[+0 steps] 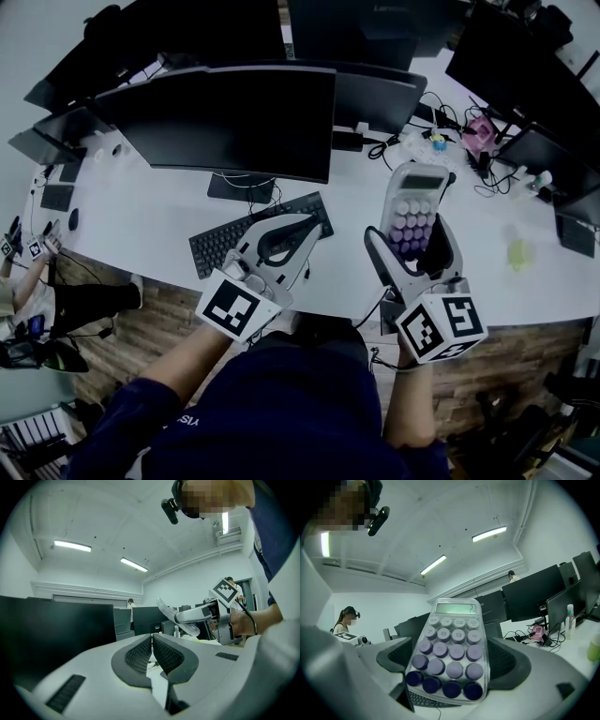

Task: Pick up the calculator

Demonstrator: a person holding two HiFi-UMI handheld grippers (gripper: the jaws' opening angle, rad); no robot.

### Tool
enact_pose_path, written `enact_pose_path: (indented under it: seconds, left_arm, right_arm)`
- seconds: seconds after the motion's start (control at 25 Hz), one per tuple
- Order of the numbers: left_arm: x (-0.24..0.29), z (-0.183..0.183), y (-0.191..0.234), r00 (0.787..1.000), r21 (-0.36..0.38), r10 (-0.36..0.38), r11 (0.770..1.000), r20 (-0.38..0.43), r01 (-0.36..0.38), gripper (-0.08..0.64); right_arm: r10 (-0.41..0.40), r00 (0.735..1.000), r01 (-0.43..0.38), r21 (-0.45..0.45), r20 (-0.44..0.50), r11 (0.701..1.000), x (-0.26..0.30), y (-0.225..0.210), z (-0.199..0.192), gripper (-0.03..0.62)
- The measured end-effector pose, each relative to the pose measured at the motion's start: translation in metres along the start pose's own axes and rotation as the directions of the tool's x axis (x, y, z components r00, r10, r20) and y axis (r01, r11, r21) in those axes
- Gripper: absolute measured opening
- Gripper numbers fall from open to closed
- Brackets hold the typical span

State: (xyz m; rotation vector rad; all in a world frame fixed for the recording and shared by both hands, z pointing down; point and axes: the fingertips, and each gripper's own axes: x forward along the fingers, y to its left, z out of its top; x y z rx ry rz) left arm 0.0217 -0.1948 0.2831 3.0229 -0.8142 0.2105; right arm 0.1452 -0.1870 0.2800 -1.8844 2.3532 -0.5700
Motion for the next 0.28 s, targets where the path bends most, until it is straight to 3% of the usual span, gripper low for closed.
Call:
enact_pose_path:
  seconds: [0.28]
  left_arm:
    - [0.0034,0.0020,-0.0006,1.000,-0.002,-0.003,1.000,0.006,0.003,0.034]
  right_arm:
    - [-0.012,1.000,0.012,0.000,0.010,1.000,-0.0003,-0.0026,0.0028,0.502]
